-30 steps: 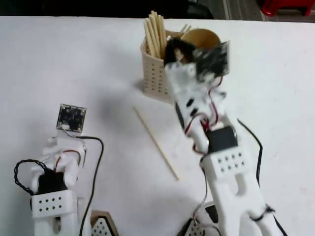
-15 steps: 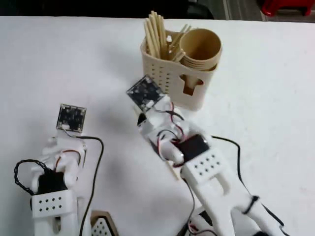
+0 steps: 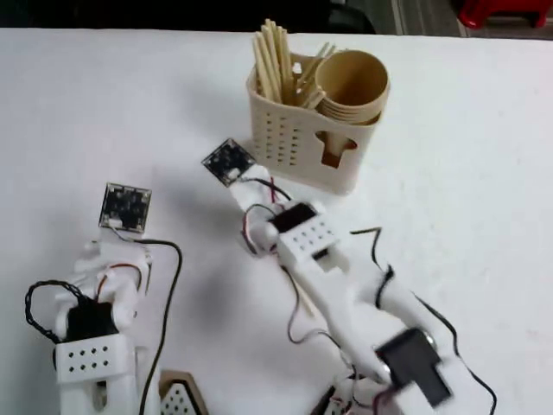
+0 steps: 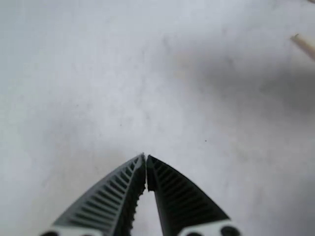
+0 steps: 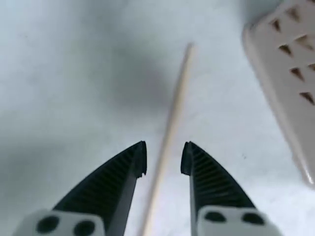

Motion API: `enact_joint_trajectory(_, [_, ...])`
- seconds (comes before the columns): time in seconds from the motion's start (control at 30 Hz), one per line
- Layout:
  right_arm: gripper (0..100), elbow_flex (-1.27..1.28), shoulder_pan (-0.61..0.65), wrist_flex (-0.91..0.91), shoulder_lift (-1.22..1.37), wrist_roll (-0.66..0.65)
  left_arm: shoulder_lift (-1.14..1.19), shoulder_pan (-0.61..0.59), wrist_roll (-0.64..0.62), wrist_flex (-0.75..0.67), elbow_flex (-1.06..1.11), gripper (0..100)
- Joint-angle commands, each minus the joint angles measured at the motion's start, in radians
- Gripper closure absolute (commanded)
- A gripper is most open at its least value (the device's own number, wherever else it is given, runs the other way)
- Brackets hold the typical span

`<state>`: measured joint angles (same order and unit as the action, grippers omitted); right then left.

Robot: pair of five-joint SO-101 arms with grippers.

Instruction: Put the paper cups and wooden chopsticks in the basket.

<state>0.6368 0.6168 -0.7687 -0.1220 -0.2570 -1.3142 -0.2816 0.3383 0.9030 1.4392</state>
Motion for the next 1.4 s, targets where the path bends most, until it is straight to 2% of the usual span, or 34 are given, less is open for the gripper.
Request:
enact_joint_trajectory(0.0, [86.9, -0.114, -0.001, -0.005, 0.117, -0.003, -0.015, -0.002, 0.009, -0.018, -0.002, 97])
enact_joint_trajectory(0.27, [87.3, -0.204, -0.001, -0.018, 0.312, -0.005, -0.015, -0.002, 0.011, -0.018, -0.002, 97])
enact_joint_trajectory(0.43, [99.0, -0.313, 0.004, -0.176, 0.371, -0.008, -0.015, -0.002, 0.011, -0.018, -0.002, 97])
enact_joint_trajectory(0.6, [98.1, -0.404, -0.001, -0.34, 0.374, -0.005, -0.015, -0.002, 0.011, -0.018, -0.002, 97])
enact_joint_trajectory(0.77, [98.1, -0.477, 0.001, -0.478, 0.303, -0.003, -0.015, -0.002, 0.011, -0.018, -0.002, 97])
enact_joint_trajectory(0.93, [98.1, -0.519, -0.002, -0.535, 0.182, -0.003, -0.015, -0.001, 0.011, -0.018, 0.003, 97])
enact_joint_trajectory(1.17, [98.1, -0.585, -0.002, -0.529, -0.041, 0.0, -0.015, -0.001, 0.011, -0.02, 0.003, 97])
enact_joint_trajectory(1.37, [98.1, -0.707, -0.048, -0.415, -0.17, 0.104, -0.015, -0.001, 0.011, -0.02, 0.003, 97])
